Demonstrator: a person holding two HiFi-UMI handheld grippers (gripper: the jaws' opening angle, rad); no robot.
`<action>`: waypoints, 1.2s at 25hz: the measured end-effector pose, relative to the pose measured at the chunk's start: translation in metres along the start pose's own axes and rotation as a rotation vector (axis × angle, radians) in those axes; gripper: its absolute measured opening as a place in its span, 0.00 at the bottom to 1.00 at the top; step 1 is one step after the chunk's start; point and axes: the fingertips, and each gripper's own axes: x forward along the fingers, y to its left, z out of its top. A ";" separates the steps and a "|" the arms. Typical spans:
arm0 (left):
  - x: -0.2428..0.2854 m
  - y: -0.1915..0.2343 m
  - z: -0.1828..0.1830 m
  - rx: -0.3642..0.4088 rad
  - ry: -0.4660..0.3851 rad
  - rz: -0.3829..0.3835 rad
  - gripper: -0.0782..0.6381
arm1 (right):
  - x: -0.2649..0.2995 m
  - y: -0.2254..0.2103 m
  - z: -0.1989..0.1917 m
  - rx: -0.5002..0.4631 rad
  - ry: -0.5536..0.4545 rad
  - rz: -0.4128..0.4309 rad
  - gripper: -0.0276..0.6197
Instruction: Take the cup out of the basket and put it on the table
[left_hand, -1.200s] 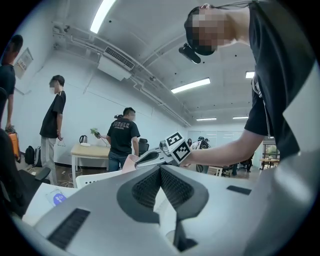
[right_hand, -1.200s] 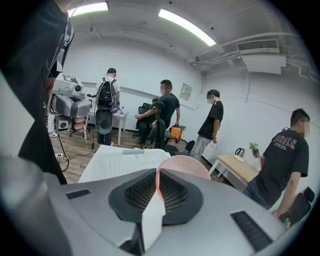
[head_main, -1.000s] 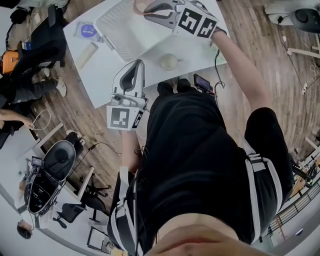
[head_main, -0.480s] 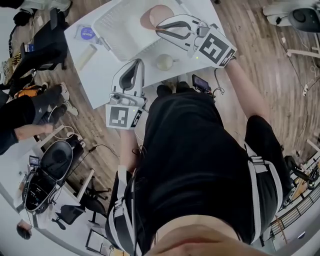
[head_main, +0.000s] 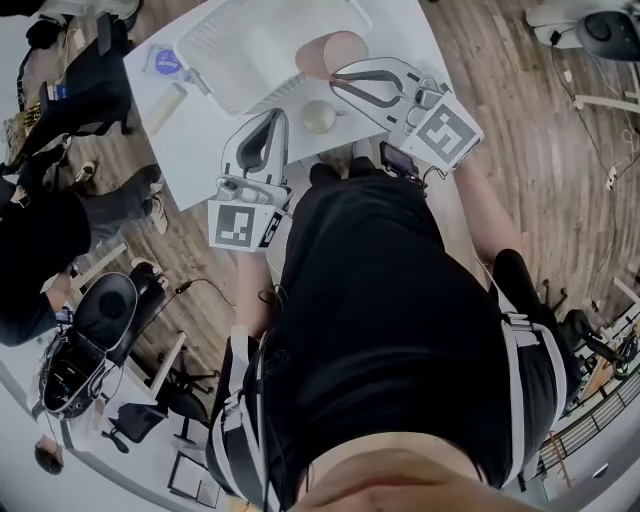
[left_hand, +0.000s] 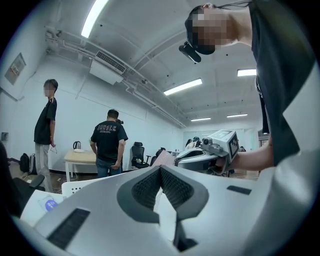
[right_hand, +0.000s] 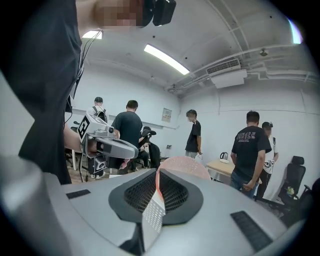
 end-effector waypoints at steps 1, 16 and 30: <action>0.001 -0.002 0.000 0.000 0.000 0.000 0.13 | -0.003 0.002 0.000 0.010 -0.013 -0.008 0.10; 0.008 -0.043 0.002 0.011 0.006 0.079 0.13 | -0.041 0.010 -0.013 0.049 -0.023 -0.038 0.10; -0.016 -0.095 -0.011 0.011 -0.009 0.102 0.13 | -0.070 0.050 -0.012 0.021 -0.064 -0.054 0.10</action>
